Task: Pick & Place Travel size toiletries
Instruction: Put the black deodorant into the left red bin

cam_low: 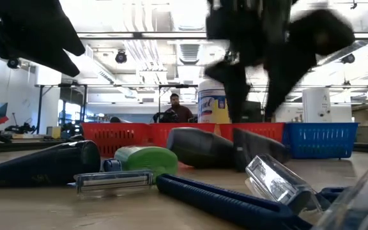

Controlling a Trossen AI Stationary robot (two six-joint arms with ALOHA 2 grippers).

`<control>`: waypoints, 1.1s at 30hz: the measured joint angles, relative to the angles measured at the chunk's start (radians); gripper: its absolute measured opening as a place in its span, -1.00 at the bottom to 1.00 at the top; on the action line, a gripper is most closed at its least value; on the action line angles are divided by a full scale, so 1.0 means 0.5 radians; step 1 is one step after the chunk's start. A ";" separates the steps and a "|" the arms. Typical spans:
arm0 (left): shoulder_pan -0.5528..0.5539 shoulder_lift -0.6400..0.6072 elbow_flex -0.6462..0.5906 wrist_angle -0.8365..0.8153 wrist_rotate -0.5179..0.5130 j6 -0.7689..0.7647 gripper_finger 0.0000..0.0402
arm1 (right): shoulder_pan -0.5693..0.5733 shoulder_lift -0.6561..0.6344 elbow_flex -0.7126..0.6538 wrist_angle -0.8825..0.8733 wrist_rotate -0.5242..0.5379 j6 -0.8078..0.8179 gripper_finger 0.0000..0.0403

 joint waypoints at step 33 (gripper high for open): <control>0.005 0.002 0.001 -0.029 -0.128 0.022 0.27 | -0.125 0.295 -0.028 0.219 0.097 0.126 0.46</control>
